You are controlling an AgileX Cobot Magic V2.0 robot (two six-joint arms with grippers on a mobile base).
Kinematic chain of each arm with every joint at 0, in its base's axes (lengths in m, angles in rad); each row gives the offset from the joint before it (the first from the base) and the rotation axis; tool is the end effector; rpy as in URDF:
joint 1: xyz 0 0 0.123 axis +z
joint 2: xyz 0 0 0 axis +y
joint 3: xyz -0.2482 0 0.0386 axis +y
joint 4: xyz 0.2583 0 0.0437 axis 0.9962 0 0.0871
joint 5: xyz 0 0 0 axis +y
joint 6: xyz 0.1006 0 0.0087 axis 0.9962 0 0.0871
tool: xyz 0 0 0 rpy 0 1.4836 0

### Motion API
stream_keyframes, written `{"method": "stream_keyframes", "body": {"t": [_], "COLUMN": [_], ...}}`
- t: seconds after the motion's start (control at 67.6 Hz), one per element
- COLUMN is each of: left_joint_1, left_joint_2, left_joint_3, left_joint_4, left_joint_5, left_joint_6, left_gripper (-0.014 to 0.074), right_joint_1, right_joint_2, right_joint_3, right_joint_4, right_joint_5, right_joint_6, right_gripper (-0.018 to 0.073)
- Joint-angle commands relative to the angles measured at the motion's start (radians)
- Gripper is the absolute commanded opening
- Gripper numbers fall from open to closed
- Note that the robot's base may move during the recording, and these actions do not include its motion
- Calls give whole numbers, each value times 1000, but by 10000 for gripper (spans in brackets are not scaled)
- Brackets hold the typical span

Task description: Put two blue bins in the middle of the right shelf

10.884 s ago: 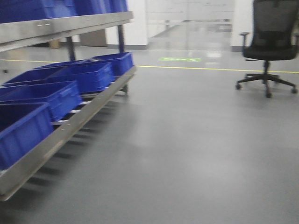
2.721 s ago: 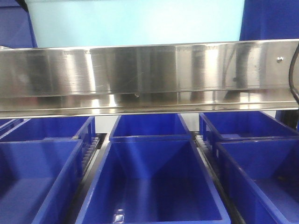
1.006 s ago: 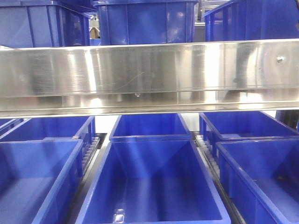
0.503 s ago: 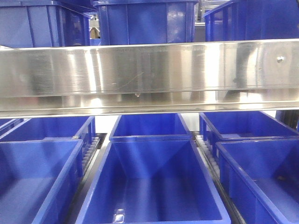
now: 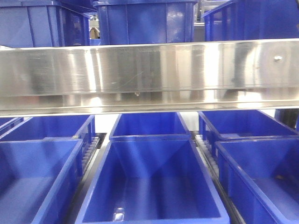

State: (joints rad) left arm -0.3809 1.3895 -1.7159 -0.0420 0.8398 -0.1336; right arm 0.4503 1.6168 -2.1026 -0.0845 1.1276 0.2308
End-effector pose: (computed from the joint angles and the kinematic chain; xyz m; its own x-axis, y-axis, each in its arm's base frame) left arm 0.2919 -0.1203 0.4565 -0.4425 0.0039 -0.8968 0.3311 0.9300 -0.1593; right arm 0.3127 0.1426 0.4754 -0.5367 -0.0454 -0.8425 -0.2771 0.9527 0.1251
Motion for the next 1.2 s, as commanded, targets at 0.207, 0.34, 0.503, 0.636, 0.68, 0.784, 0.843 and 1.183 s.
{"method": "stream_keyframes", "body": {"t": [0.207,0.34,0.503,0.636,0.68,0.784,0.843,1.183], "left_joint_1": [-4,-4,-4,-4,-4,-4,-4,-4], "left_joint_2": [-17,-17,-17,-17,-17,-17,-17,-17], "left_joint_3": [-17,-17,-17,-17,-17,-17,-17,-17], "left_joint_4": [-16,-16,-16,-16,-16,-16,-16,-16], "left_joint_5": [-80,-80,-80,-80,-80,-80,-80,-80], "left_joint_6": [18,18,18,18,18,18,18,18], "left_gripper": [-111,-111,-111,-111,-111,-111,-111,-111], "right_joint_1": [0,0,0,0,0,0,0,0], "right_joint_2": [-22,-22,-22,-22,-22,-22,-22,-22], "right_joint_3": [-19,-19,-19,-19,-19,-19,-19,-19], "right_joint_4": [-7,-7,-7,-7,-7,-7,-7,-7], "right_joint_5": [-89,-89,-89,-89,-89,-89,-89,-89], "right_joint_6": [-11,-11,-11,-11,-11,-11,-11,-11], "right_gripper": [-154,-154,-154,-154,-154,-154,-154,-154]}}
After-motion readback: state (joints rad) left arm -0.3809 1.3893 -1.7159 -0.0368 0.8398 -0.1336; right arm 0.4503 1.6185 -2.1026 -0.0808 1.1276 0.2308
